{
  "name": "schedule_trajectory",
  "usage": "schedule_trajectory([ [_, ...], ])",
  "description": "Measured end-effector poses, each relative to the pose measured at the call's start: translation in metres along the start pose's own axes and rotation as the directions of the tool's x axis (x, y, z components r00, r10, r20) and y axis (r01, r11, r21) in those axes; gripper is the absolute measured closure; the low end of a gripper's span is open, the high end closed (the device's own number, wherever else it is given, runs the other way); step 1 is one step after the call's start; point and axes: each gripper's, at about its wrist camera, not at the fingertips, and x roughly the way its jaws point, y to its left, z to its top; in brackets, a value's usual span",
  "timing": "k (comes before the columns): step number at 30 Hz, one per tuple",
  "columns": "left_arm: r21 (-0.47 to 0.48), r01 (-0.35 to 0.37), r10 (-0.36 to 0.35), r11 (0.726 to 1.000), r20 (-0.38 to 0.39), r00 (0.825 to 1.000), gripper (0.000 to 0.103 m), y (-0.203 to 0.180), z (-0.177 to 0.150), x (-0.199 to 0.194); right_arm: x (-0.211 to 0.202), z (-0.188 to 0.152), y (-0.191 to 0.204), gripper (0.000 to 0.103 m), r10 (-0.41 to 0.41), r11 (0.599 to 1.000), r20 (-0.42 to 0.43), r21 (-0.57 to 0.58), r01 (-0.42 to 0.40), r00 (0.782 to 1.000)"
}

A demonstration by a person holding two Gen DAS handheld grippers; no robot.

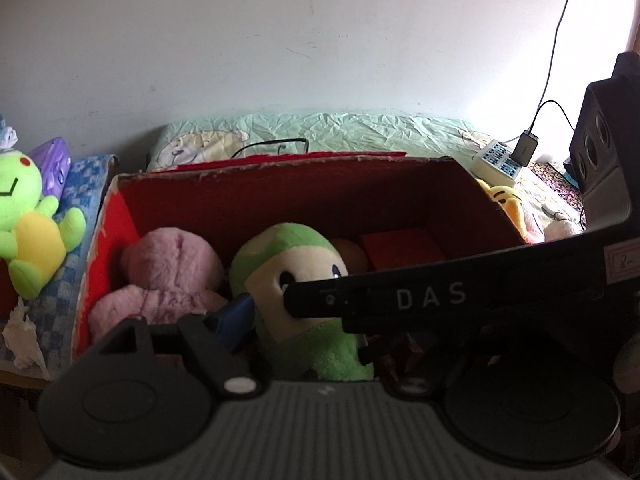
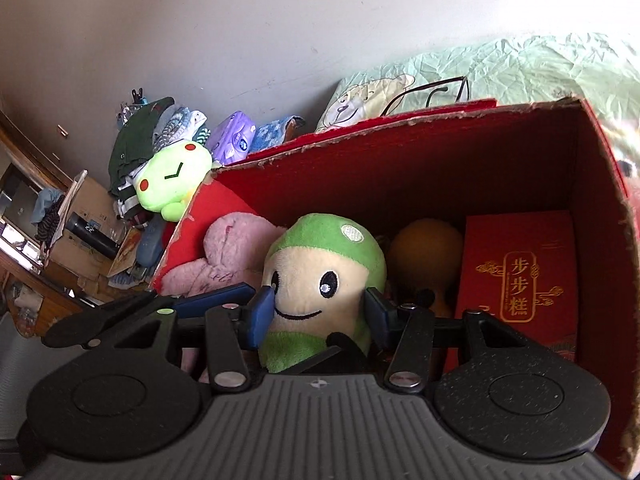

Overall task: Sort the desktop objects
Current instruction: 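Lower the green plush into the box beside the teddy bear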

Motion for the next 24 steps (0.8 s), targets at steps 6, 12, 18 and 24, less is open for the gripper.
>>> schedule_trajectory([
  [6,-0.015,-0.073,0.073,0.997,-0.027,0.997,0.024,0.009,-0.005,0.005,0.006,-0.001,0.007,0.05,-0.005,0.999,0.003,-0.048,0.005,1.0],
  [12,-0.021,-0.099,0.098,0.995,-0.041,0.994,0.024,0.006,-0.005,0.013,0.009,-0.001,0.0,0.049,0.018,1.0,-0.011,-0.007,-0.018,1.0],
  [18,0.004,-0.126,0.126,0.992,-0.05,0.991,0.023,0.0,-0.005,0.017,0.01,-0.002,-0.004,0.045,0.045,0.999,-0.021,0.027,-0.044,0.999],
  [24,-0.005,-0.129,0.129,0.992,-0.054,0.99,0.021,0.002,-0.004,0.019,0.009,-0.003,-0.005,0.043,0.053,0.998,-0.017,0.016,-0.053,0.998],
])
